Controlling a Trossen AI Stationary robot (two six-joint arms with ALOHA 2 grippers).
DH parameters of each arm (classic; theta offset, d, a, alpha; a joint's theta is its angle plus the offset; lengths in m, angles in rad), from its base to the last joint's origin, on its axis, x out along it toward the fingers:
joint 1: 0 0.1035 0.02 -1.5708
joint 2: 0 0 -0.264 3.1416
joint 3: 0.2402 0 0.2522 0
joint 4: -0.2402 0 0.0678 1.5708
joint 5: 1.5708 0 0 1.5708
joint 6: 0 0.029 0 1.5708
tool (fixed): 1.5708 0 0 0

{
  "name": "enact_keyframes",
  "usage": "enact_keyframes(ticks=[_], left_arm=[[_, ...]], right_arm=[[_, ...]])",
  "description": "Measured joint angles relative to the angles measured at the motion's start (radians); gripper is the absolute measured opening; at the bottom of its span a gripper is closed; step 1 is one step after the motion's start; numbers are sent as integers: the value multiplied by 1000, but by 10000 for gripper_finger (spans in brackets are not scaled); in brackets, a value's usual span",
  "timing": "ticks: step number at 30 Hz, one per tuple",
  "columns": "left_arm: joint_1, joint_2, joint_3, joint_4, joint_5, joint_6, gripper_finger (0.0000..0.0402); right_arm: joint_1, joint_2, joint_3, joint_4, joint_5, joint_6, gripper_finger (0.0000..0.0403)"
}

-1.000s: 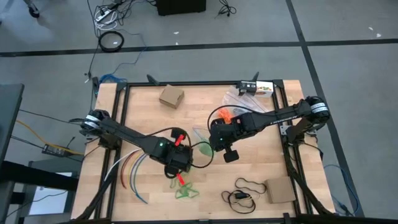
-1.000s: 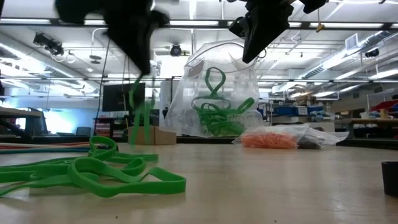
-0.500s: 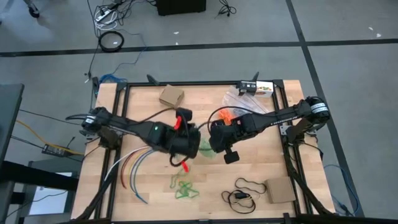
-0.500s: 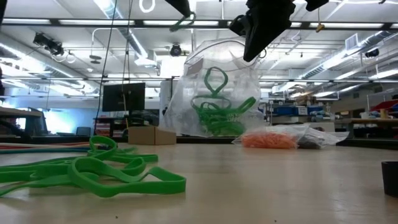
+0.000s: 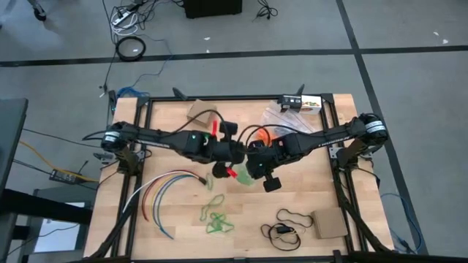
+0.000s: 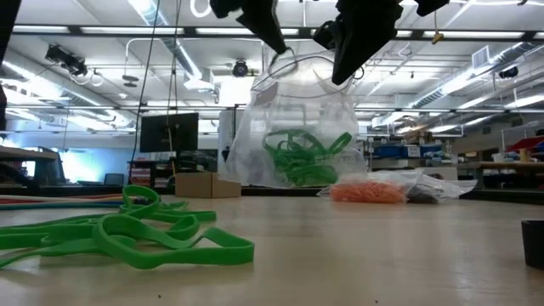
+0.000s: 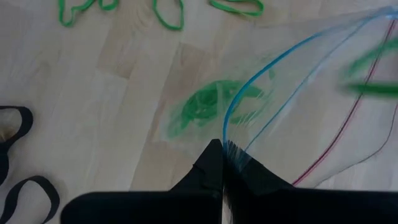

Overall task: Sort rubber bands
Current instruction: Put the green rubber band into the transparent zip bag

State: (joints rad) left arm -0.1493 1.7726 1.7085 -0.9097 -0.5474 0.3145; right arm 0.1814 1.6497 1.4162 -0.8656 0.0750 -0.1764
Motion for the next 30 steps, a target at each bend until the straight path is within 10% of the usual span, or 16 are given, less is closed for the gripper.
enact_keyframes(ticks=[8,20,30], left_arm=[[-2,1,-111,80,137,-2,25],[-36,1,-19,-66,98,-154,252],[-134,-62,-27,-380,92,-448,236]], right_arm=[[0,0,0,0,0,0,0],[0,0,0,-3,0,0,0],[2,0,0,-6,0,0,0]])
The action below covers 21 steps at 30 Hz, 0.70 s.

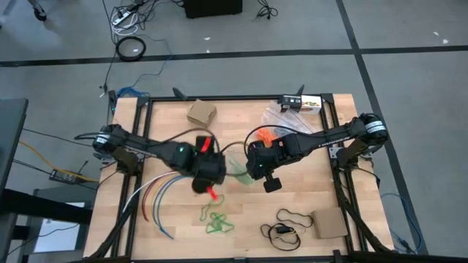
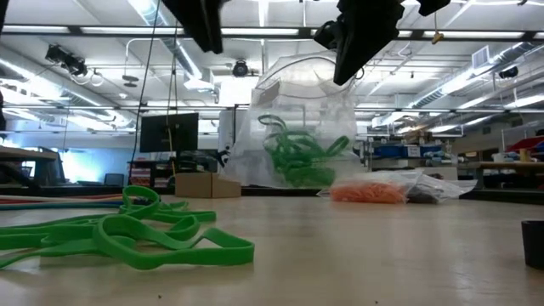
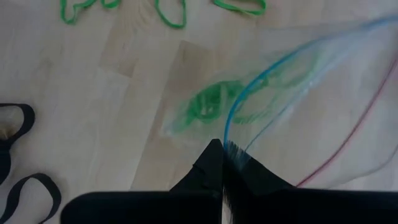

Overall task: Sort rubber bands
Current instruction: Put the green rubber band into the transparent zip bag

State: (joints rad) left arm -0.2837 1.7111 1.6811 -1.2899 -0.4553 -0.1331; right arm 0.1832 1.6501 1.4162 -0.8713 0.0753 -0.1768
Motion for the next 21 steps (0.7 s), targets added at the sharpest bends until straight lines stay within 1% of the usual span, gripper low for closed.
enact_keyframes(ticks=[5,11,14,16,21], left_arm=[[-72,-5,-127,94,3,-61,217],[-70,-3,-416,385,13,-63,200],[-31,-3,-556,517,78,-76,191],[3,-3,-631,576,116,-91,184],[73,-4,-757,799,231,-100,165]], right_arm=[[0,0,0,7,0,0,0],[3,0,0,8,0,1,0],[10,0,0,8,0,1,0],[12,0,0,8,0,1,0],[11,0,0,10,0,0,0]])
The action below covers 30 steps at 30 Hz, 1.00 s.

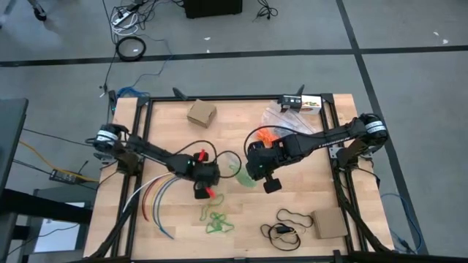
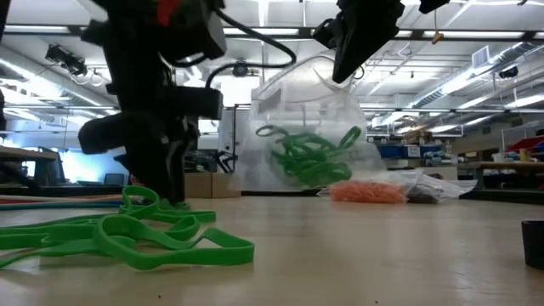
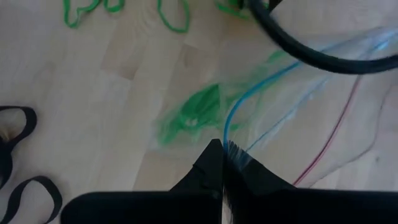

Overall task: Sort rubber bands
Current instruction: Put the green rubber band into the transparent zip bag

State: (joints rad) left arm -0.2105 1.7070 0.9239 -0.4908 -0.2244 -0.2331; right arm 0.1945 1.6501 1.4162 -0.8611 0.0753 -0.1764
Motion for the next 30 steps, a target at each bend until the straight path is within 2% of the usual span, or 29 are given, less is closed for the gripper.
enact_keyframes(ticks=[3,6,11,14,18,21,24,26,30], left_arm=[[38,-5,-43,113,76,9,155],[74,-7,-62,133,127,15,131],[93,-6,-75,125,170,87,23],[85,-5,-47,99,170,105,6],[59,-10,31,16,162,137,3],[39,-36,108,-54,120,153,2],[37,-41,130,-126,96,147,4],[45,-39,129,-134,121,127,18],[52,-41,102,-120,114,102,79]], right_arm=[[0,0,0,3,0,0,0],[0,0,0,5,0,0,0],[0,0,0,5,0,0,0],[0,0,0,5,0,0,0],[0,0,0,6,0,0,0],[0,0,0,7,0,0,0],[0,0,0,9,0,0,0],[0,0,0,10,0,0,0],[1,0,0,16,0,7,0]])
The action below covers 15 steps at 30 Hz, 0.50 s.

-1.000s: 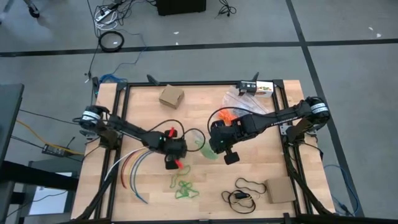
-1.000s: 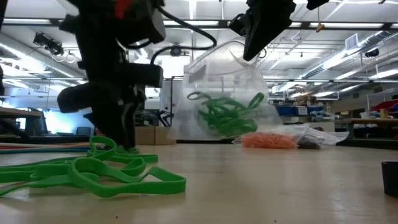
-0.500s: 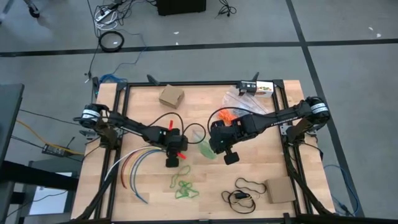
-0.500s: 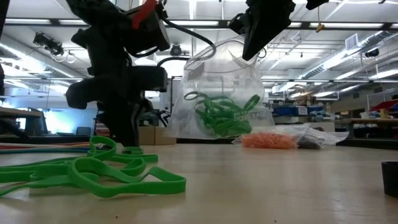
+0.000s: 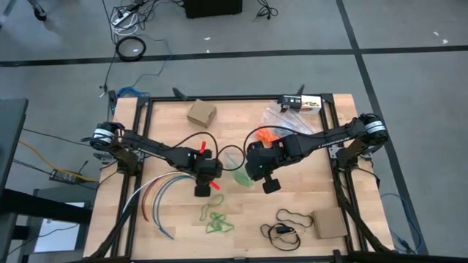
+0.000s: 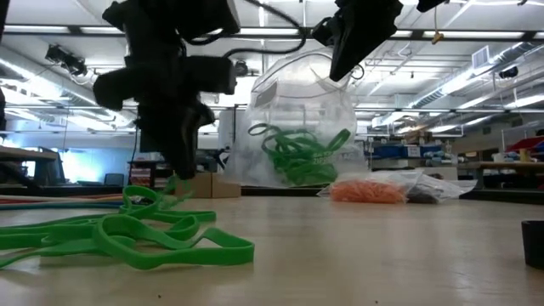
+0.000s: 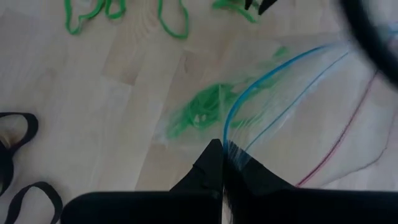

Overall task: Sort rubber bands
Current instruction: Put the green rubber band into the transparent zip bag

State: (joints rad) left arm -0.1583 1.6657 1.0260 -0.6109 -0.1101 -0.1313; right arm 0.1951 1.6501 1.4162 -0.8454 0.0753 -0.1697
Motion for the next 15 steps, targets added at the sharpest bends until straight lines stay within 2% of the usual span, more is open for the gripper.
enact_keyframes(ticks=[8,11,15], left_arm=[[23,0,-68,26,-52,-58,198],[36,0,-101,64,-13,-81,220],[57,0,-151,197,46,-107,227]], right_arm=[[1,0,0,-2,0,1,0],[1,0,0,-1,0,-1,0],[1,0,0,5,0,-3,0]])
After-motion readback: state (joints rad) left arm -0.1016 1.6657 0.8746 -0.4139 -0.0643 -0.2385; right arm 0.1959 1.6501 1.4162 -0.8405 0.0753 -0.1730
